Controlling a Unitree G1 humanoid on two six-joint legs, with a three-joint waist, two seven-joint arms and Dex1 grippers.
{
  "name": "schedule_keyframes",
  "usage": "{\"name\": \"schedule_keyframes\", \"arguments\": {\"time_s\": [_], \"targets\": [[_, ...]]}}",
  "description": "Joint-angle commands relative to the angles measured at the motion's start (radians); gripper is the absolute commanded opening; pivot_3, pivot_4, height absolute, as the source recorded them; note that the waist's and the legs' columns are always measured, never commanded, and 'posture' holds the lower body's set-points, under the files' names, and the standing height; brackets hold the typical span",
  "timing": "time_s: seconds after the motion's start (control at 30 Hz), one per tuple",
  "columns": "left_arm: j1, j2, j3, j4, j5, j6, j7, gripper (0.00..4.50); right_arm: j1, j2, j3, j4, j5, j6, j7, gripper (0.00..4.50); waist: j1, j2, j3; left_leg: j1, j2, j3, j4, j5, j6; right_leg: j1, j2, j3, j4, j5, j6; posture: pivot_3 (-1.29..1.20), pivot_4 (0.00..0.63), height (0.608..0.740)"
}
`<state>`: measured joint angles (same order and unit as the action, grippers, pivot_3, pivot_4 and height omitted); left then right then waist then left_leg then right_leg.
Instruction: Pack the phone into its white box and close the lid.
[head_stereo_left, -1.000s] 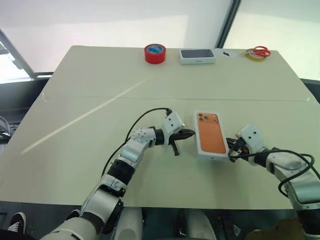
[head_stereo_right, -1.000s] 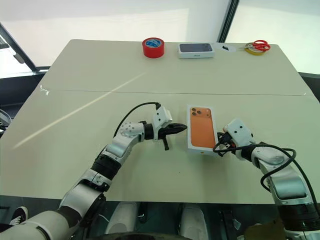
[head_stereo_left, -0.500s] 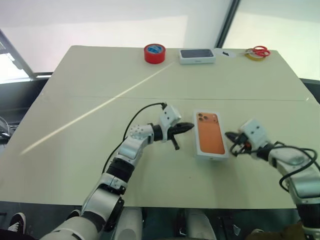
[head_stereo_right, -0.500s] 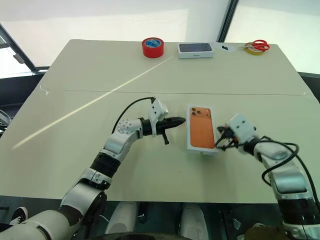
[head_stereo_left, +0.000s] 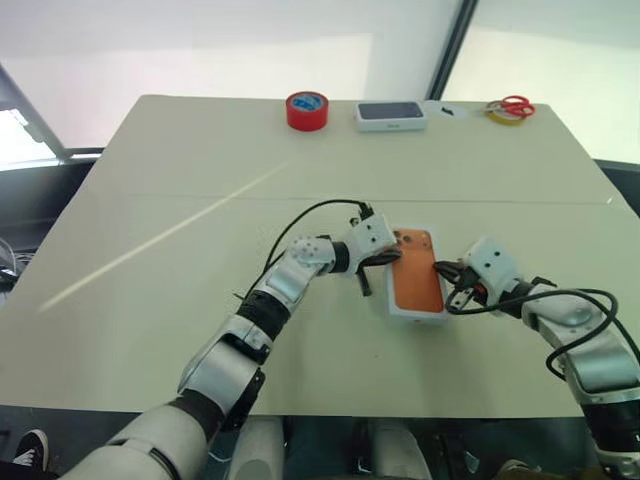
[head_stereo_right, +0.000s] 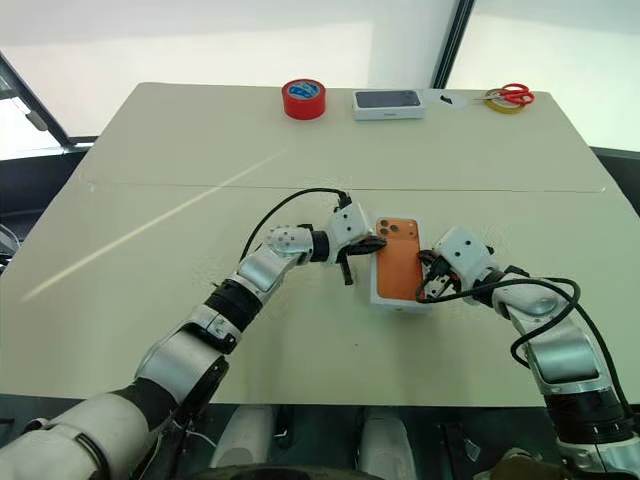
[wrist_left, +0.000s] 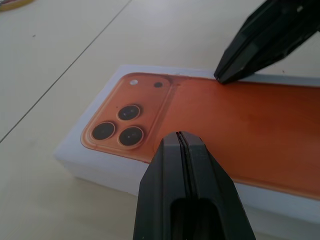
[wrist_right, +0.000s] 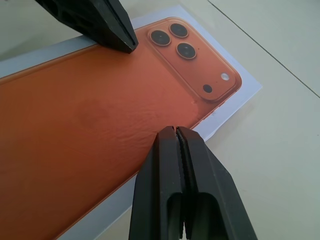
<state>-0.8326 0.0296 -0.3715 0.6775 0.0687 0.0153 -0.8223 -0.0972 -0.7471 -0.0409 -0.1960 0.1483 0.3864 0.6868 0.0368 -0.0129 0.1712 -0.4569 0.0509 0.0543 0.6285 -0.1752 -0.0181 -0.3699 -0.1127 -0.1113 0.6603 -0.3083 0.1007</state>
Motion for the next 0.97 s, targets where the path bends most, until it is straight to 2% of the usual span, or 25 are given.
{"name": "schedule_keyframes", "arguments": {"time_s": [0.03,0.13,0.23,0.3,0.37,0.4,0.53,0.67,0.8,0.97], "targets": [[0.037,0.003,0.034,-0.02,-0.054,0.181,-0.05,0.0,0.021,0.028,0.027,-0.002,0.022,0.061,0.016,0.07,0.0,-0.001,-0.002,0.001,0.0,-0.001,0.0,0.0,0.0,0.001,0.0,0.0,-0.001,0.0,0.0,0.0,0.15,0.74],[0.034,0.013,0.126,-0.077,-0.123,0.149,-0.03,0.8,-0.014,0.047,-0.024,0.006,0.07,0.068,0.025,0.81,-0.003,-0.001,-0.002,0.004,0.001,-0.003,0.0,-0.001,0.0,0.002,0.0,0.0,-0.003,0.0,0.0,0.0,0.15,0.74],[0.041,0.056,0.215,-0.168,-0.187,0.136,-0.022,2.35,-0.051,0.062,-0.089,0.008,0.116,0.076,0.019,2.36,-0.008,-0.001,-0.001,0.003,0.001,-0.003,-0.002,-0.001,0.001,0.003,0.0,0.0,-0.003,0.0,0.0,0.0,0.15,0.74],[0.073,0.13,0.248,-0.254,-0.211,0.145,-0.062,3.26,-0.048,0.044,-0.134,0.012,0.14,0.056,0.043,3.25,-0.011,0.001,0.0,-0.001,0.001,-0.002,-0.001,0.0,0.001,-0.001,0.0,0.0,-0.001,0.0,0.0,0.0,0.15,0.74],[0.12,0.218,0.26,-0.332,-0.213,0.146,-0.096,4.35,-0.022,0.014,-0.173,0.011,0.156,0.04,0.076,4.41,-0.012,0.002,0.0,-0.003,0.0,-0.001,-0.001,0.0,0.0,-0.003,0.0,0.0,0.001,0.0,0.0,0.0,0.15,0.74],[0.141,0.251,0.266,-0.365,-0.217,0.154,-0.105,4.48,-0.009,0.002,-0.189,0.01,0.163,0.034,0.09,4.5,-0.011,0.002,0.001,-0.003,0.0,0.0,-0.001,0.0,0.0,-0.003,0.0,0.0,0.001,0.0,0.0,0.0,0.15,0.74],[0.263,0.397,0.32,-0.544,-0.266,0.23,-0.137,4.48,0.03,-0.042,-0.317,0.02,0.247,0.057,0.145,4.5,-0.007,0.003,0.001,-0.002,0.0,0.001,0.0,0.0,0.0,-0.003,0.0,0.0,0.001,0.0,0.0,0.0,0.15,0.74],[0.402,0.508,0.413,-0.712,-0.388,0.313,-0.194,4.48,0.077,-0.09,-0.406,0.031,0.301,0.084,0.205,4.5,0.001,0.003,0.001,-0.003,0.0,0.0,0.0,0.0,0.0,-0.002,-0.001,0.001,0.001,0.0,0.0,0.0,0.15,0.74],[0.542,0.596,0.482,-0.762,-0.423,0.339,-0.206,4.48,0.163,-0.109,-0.426,0.023,0.301,0.053,0.266,4.5,0.001,0.004,0.001,-0.002,0.001,0.0,0.0,0.0,0.0,-0.002,-0.001,0.001,0.0,0.0,0.0,0.0,0.15,0.74],[0.621,0.635,0.529,-0.763,-0.468,0.361,-0.198,4.48,0.169,-0.131,-0.433,0.115,0.284,-0.001,0.304,4.5,0.0,0.007,0.003,-0.002,0.001,0.001,0.0,0.0,0.0,-0.004,-0.002,0.001,-0.001,0.0,-0.001,0.0,0.15,0.74]]}}
